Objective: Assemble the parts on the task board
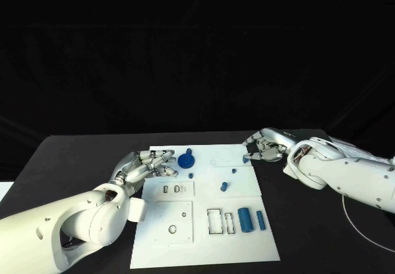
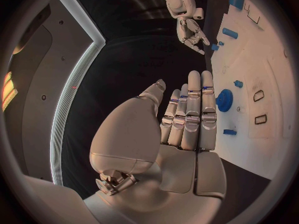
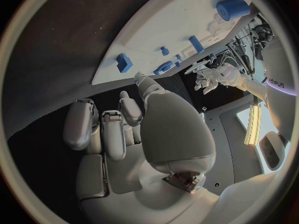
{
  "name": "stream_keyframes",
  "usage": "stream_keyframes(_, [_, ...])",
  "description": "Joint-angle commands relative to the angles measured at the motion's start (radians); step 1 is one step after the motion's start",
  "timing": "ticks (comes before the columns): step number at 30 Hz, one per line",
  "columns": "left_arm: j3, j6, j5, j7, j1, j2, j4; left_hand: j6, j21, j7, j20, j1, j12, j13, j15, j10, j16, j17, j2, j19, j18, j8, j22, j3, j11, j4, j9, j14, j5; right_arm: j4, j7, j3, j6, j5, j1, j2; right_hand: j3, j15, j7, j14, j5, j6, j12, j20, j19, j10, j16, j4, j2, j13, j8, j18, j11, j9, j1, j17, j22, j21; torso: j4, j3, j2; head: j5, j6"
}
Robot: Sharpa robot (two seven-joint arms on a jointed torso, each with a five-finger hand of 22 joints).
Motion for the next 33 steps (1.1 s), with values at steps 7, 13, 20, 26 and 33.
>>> stream_keyframes(7, [0.001,0.022,0.000,0.008,0.000,0.002,0.000,-0.004,-0.006,0.005,0.006,0.008,-0.003,0.001,0.001,-0.002,-0.004,0.002,-0.001,0.001,0.008,-0.005,-0.001,0.007,0.004,-0.001,0.000,-0.006,-0.001,-0.024,0.021,0.001,0.053,0.015,-0.009,0.009,-0.003,0.000,0.002,0.077,0.001,0.001,-0.003,0.001,0.003,-0.005,0.004,-0.004,-0.007,-0.001,-0.005,-0.016,0.001,-0.002,0.000,0.131,-0.001,0.002,0.0005,-0.0017,-0.001,-0.001,-0.003])
stream_keyframes(13, [0.001,0.022,0.000,0.008,0.000,0.002,0.000,-0.004,-0.006,0.005,0.006,0.008,-0.003,0.001,0.001,-0.002,-0.004,0.002,-0.001,0.001,0.008,-0.005,-0.001,0.007,0.004,-0.001,0.000,-0.006,-0.001,-0.044,0.020,0.001,0.060,0.014,-0.018,0.022,-0.003,0.000,0.002,0.077,0.003,0.002,-0.002,0.001,0.003,-0.004,0.004,-0.003,-0.005,0.001,-0.005,-0.016,0.001,-0.002,0.001,0.133,0.001,0.003,0.0003,-0.0015,-0.001,0.000,-0.003])
stream_keyframes(20, [0.001,0.022,0.000,0.008,-0.001,0.001,0.000,-0.004,-0.006,0.005,0.006,0.008,-0.003,0.001,0.001,-0.002,-0.004,0.002,-0.001,0.001,0.008,-0.005,-0.001,0.007,0.004,-0.001,0.000,-0.006,-0.001,-0.064,0.019,0.001,0.068,0.010,-0.032,0.038,-0.002,0.000,0.002,0.077,0.004,0.005,0.000,0.001,0.003,-0.003,0.005,-0.004,0.001,0.003,-0.003,-0.016,0.000,-0.001,0.003,0.134,0.002,0.003,0.0010,-0.0018,-0.001,-0.004,-0.005])
stream_keyframes(26, [0.001,0.021,0.000,0.007,-0.001,0.001,0.000,-0.004,-0.006,0.005,0.006,0.008,-0.003,0.001,0.001,-0.002,-0.004,0.002,-0.001,0.001,0.008,-0.005,-0.001,0.007,0.004,-0.001,0.000,-0.006,-0.001,-0.070,0.019,0.001,0.074,0.010,-0.036,0.042,-0.001,0.000,0.002,0.077,0.005,0.008,0.003,0.001,0.003,-0.001,0.005,-0.004,0.003,0.006,-0.002,-0.016,0.000,-0.001,0.003,0.134,0.002,0.003,-0.0003,-0.0016,-0.001,-0.006,-0.006])
stream_keyframes(33, [0.001,0.021,0.000,0.008,-0.001,0.001,0.000,-0.004,-0.006,0.005,0.006,0.008,-0.003,0.001,0.001,-0.002,-0.004,0.002,-0.001,0.001,0.008,-0.005,-0.001,0.007,0.004,-0.001,0.000,-0.006,-0.001,-0.078,0.020,0.001,0.078,0.010,-0.038,0.047,0.002,-0.001,0.000,0.077,0.005,0.022,0.009,0.001,0.004,0.003,0.006,-0.006,0.015,0.012,0.003,-0.017,-0.001,0.002,0.007,0.136,0.005,0.005,0.0002,-0.0011,-0.001,-0.005,-0.006])
